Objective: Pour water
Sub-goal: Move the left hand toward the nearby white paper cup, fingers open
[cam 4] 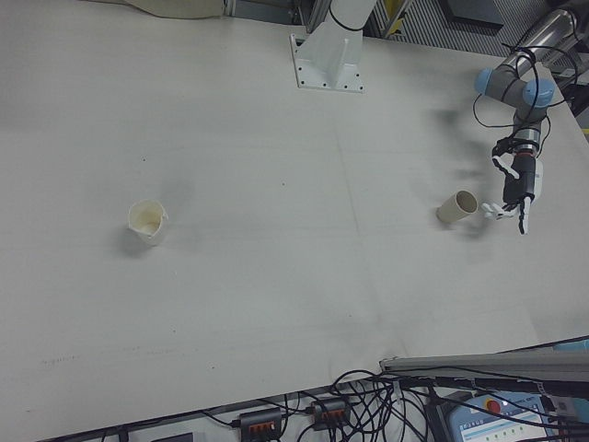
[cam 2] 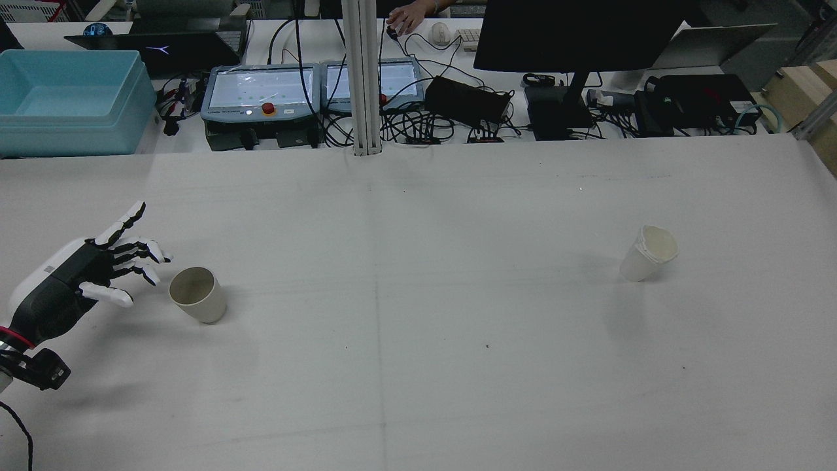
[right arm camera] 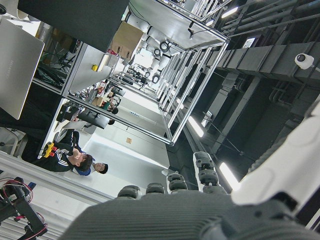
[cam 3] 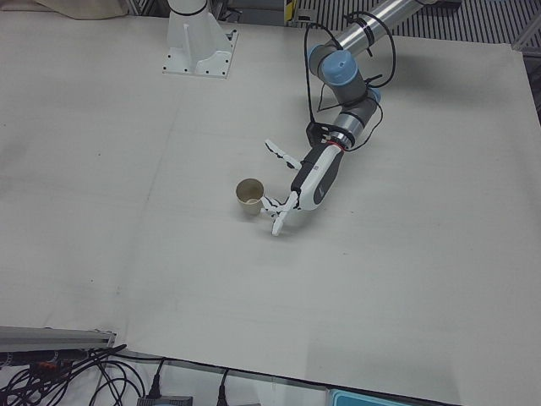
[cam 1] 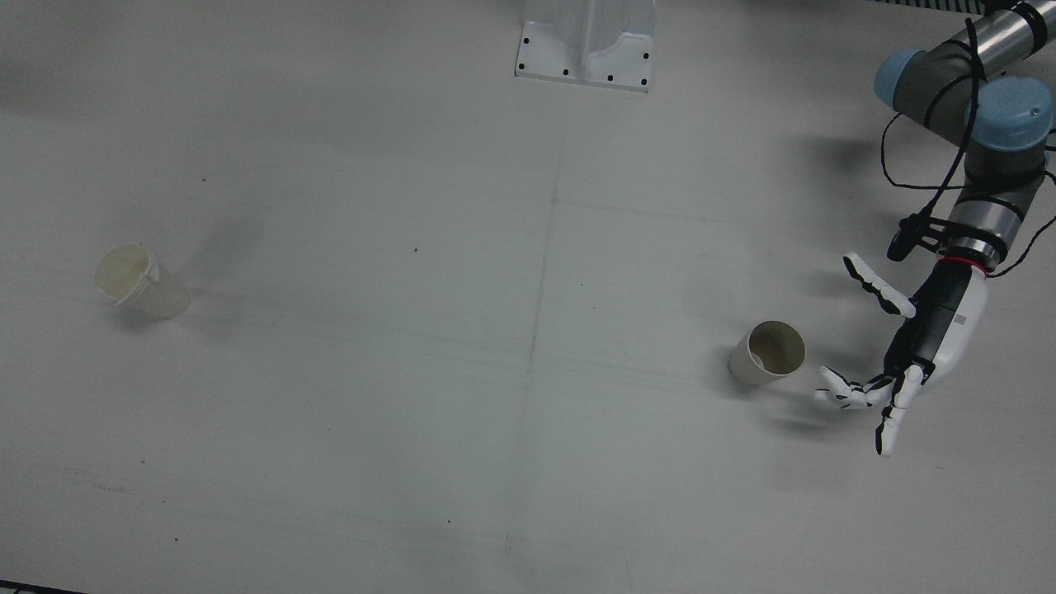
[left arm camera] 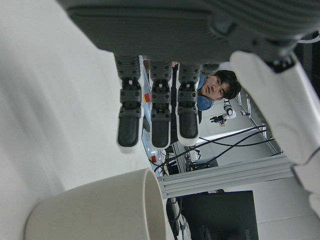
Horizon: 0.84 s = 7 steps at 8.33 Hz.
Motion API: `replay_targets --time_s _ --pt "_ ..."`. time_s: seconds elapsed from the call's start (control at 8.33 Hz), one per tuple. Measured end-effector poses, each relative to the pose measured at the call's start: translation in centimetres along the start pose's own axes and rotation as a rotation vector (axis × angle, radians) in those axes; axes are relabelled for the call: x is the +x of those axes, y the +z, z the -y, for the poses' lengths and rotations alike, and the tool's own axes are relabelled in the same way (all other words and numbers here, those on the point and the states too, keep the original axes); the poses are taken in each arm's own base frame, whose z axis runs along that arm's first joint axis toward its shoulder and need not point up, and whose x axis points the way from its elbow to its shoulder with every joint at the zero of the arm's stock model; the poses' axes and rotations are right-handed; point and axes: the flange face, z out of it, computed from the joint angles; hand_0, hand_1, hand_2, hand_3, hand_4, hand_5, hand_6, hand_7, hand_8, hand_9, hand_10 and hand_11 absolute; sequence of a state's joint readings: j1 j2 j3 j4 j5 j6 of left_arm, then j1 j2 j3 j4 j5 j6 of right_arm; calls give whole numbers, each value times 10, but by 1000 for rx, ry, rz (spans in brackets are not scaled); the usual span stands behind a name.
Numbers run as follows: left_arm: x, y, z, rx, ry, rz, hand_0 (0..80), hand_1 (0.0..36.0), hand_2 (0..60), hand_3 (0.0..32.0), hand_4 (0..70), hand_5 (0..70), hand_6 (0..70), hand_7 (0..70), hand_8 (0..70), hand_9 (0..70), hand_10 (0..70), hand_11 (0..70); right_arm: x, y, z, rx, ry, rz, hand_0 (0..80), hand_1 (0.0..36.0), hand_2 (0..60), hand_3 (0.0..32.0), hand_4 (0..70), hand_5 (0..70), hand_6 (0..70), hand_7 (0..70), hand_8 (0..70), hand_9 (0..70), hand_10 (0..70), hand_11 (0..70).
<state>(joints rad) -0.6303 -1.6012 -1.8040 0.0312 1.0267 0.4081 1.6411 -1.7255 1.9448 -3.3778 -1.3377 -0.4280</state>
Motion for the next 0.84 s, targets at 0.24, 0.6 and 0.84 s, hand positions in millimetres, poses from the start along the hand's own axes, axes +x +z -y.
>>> replay_targets --time_s 0.24,0.6,0.84 --pt "0 0 -1 -3 -2 -1 475 128 17 118 2 0 0 25 0 0 15 38 0 0 0 0 0 0 310 50 62 0 0 128 26 70 0 0 0 3" --pt "1 -1 3 1 8 -26 501 161 6 120 0 0 0 0 0 0 0 19 1 1 0 0 0 -2 312 51 65 0 0 128 28 74 0 0 0 4" --pt "-8 -5 4 -4 26 -40 497 158 4 110 0 0 0 0 0 0 0 10 2 1 0 1 -1 -5 312 51 65 0 0 121 28 73 0 0 0 1"
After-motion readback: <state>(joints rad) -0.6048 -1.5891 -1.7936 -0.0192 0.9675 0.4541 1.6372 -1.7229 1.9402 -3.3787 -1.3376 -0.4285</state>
